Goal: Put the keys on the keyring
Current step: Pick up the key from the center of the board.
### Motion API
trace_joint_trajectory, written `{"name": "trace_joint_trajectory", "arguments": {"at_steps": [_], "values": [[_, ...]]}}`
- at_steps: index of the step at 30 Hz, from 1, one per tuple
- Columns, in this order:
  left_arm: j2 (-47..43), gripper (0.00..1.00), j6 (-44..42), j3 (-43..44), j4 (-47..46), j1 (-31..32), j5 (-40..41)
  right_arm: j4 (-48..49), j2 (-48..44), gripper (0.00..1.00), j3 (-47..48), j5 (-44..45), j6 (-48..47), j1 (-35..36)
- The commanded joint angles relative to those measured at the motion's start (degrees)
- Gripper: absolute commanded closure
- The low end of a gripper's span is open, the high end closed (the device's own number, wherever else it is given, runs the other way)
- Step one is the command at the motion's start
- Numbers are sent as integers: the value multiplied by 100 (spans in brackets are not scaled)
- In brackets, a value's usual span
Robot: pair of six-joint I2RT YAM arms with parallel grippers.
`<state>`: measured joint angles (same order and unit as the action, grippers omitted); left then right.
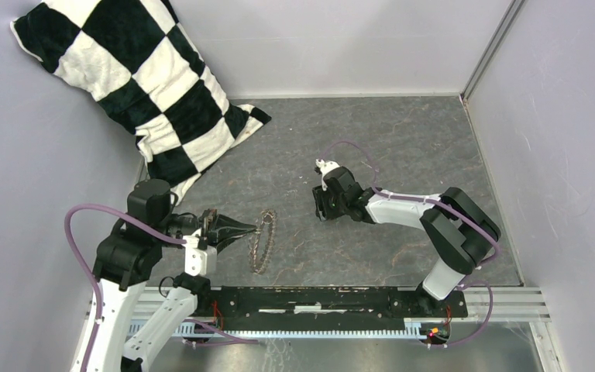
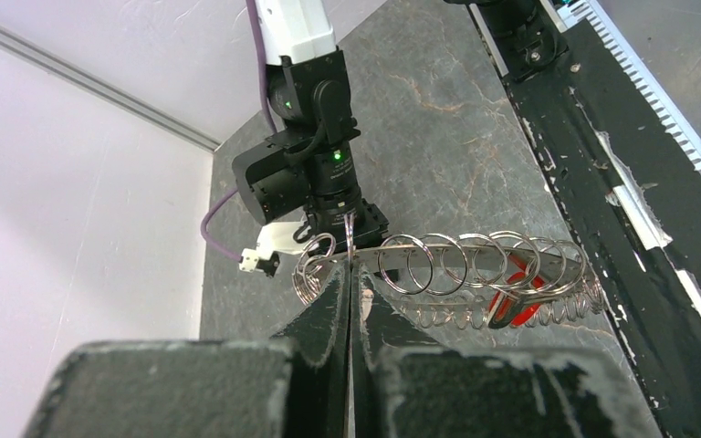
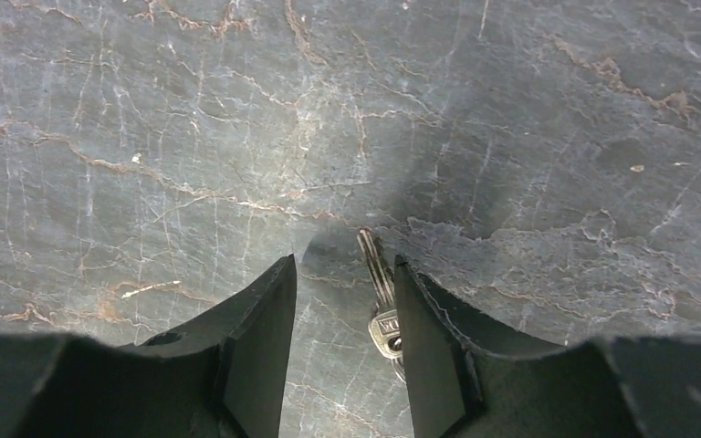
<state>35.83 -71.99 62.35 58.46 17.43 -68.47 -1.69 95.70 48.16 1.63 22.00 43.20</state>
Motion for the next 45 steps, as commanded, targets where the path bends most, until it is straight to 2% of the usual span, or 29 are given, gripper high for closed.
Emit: {"name": "trace_joint_trajectory", "arguments": {"at_steps": [1,14,20,27,33,36,45], "values": [[-45,98,241,273,-109,-7,-60,126,68,50,-144,-366,112,99],[-76,98,295,353,-100,-3,-73,187,-217,52,-200,-602,79,459],[-85,98,313,383,-106,-4,-70,-471,-630,50,324,-420,-212,446],[-115,98,332,377,-109,-3,-57,-393,-1337,45,-261,-822,-263,-106],[-105,98,394,359,-109,-3,-125,134,-1409,47,-949,-2348,-626,-1050],[-97,98,427,349,-108,-3,-173,131,-1277,48,-958,-2653,-737,-1283],[-103,98,451,358,-112,-3,-150,38,-971,53,-778,-2051,-821,-1328]]}}
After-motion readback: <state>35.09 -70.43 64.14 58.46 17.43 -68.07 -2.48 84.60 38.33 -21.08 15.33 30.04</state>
